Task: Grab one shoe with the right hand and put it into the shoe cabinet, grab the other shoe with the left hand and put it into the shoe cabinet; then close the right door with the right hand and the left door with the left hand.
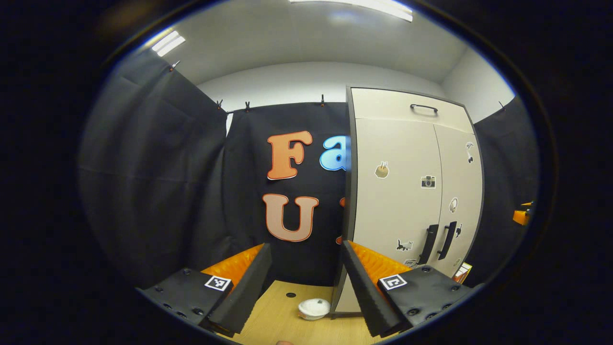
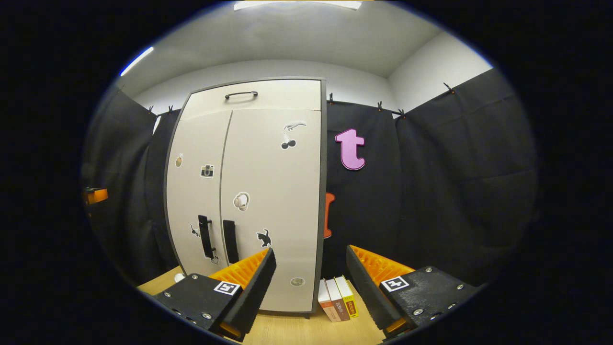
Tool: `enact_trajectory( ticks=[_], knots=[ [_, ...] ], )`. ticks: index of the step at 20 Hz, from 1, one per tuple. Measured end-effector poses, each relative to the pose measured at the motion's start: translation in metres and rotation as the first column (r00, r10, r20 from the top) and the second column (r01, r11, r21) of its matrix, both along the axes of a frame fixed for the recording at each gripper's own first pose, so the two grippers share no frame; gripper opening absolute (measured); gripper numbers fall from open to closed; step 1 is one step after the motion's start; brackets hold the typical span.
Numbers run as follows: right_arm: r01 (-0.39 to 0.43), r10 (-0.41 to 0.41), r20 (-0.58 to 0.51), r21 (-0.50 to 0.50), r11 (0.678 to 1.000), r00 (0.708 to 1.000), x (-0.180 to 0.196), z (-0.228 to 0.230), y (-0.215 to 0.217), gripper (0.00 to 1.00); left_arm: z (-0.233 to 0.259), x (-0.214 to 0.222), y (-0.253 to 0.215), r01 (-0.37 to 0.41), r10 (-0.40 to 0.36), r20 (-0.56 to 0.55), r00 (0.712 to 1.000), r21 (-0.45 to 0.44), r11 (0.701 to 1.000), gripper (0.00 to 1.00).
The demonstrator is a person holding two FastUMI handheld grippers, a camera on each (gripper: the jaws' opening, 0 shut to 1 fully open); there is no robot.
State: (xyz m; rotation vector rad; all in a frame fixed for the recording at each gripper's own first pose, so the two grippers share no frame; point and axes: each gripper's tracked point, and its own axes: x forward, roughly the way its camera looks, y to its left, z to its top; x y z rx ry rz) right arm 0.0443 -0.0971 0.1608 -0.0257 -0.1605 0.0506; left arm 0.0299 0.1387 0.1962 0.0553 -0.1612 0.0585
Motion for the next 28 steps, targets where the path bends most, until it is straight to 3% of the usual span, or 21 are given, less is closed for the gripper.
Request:
enact_trajectory(
  ticks=[10, 11, 22, 28],
  knots=[
    [-0.015, 0.015, -0.006, 0.009, 1.000, 1.000, -0.011, -0.003, 0.022, 0.92, -0.003, -0.009, 0.006, -0.018, 0.018, -0.017, 1.000, -0.018, 1.000, 0.94],
    [-0.016, 0.016, -0.006, 0.007, 1.000, 1.000, -0.014, -0.003, 0.023, 0.92, -0.003, -0.010, 0.006, -0.020, 0.020, -0.020, 1.000, -0.026, 0.999, 0.99],
    [0.031, -0.031, -0.003, -0.003, 1.000, 1.000, -0.032, -0.004, 0.034, 0.92, 0.001, -0.010, 0.007, -0.027, 0.029, 0.026, 0.999, -0.051, 0.998, 0.96],
    [0.062, -0.062, -0.012, -0.017, 0.998, 0.998, -0.036, -0.004, 0.032, 0.92, 0.002, -0.010, 0.003, 0.034, -0.033, 0.025, 0.999, -0.072, 0.997, 0.97]
  ],
)
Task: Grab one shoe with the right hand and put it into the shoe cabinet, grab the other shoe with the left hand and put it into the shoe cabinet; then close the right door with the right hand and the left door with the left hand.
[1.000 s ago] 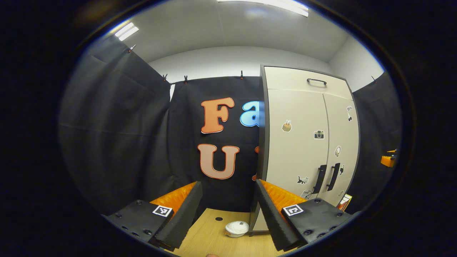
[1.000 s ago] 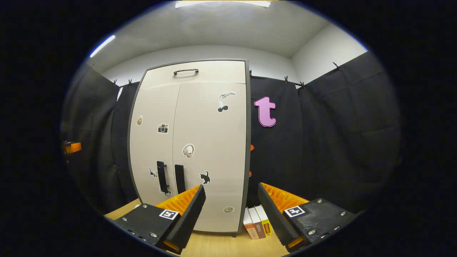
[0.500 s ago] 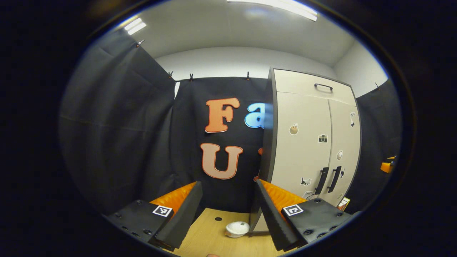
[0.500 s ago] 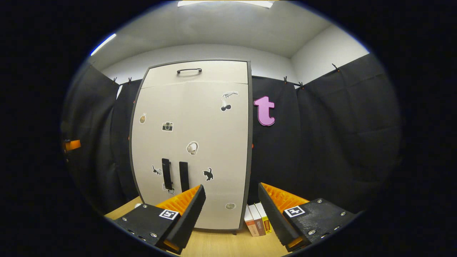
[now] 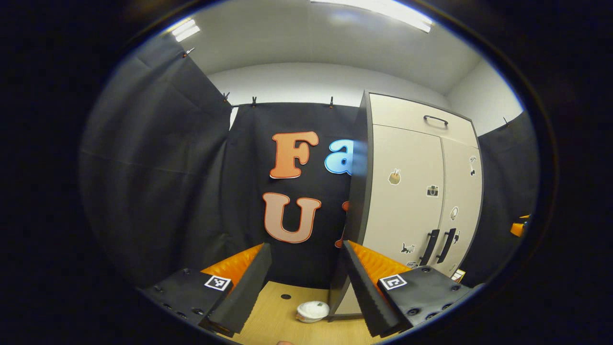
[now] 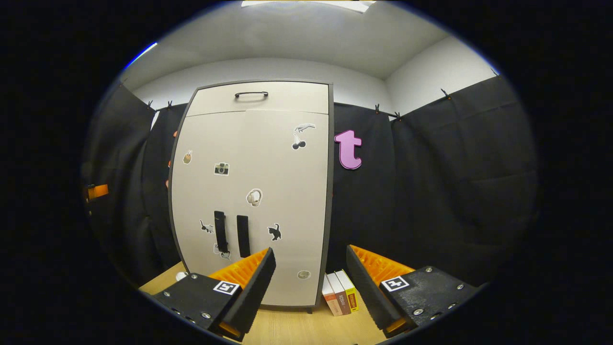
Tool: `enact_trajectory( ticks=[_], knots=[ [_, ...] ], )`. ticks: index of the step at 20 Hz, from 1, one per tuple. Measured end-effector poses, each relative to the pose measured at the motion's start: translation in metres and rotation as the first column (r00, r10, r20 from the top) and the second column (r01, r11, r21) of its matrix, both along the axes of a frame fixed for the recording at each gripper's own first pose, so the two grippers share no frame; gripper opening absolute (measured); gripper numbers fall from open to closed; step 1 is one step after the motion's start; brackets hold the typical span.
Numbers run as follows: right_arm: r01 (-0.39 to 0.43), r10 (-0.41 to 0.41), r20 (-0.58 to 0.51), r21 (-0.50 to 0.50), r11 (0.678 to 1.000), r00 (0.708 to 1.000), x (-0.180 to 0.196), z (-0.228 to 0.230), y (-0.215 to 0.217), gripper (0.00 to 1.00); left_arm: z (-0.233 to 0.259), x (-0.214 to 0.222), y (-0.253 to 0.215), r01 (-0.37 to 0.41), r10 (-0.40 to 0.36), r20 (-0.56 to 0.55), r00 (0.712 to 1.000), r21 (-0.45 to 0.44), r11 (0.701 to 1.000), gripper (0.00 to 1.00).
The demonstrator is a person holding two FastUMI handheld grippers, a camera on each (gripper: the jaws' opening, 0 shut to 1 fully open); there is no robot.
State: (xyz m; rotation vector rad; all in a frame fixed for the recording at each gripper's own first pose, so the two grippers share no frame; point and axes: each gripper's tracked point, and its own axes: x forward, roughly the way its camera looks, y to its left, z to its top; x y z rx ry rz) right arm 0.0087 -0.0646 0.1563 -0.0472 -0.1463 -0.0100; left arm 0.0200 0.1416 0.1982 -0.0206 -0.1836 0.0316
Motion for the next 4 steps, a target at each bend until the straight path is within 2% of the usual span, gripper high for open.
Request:
enact_trajectory(
  ticks=[4],
  knots=[
    [0.000, 0.001, 0.016, -0.026, 1.000, 1.000, 0.0019, 0.0034, 0.0043, 0.92, -0.0038, 0.0060, -0.0001, -0.032, 0.031, 0.008, 0.999, 0.048, 0.998, 0.94]
  ],
)
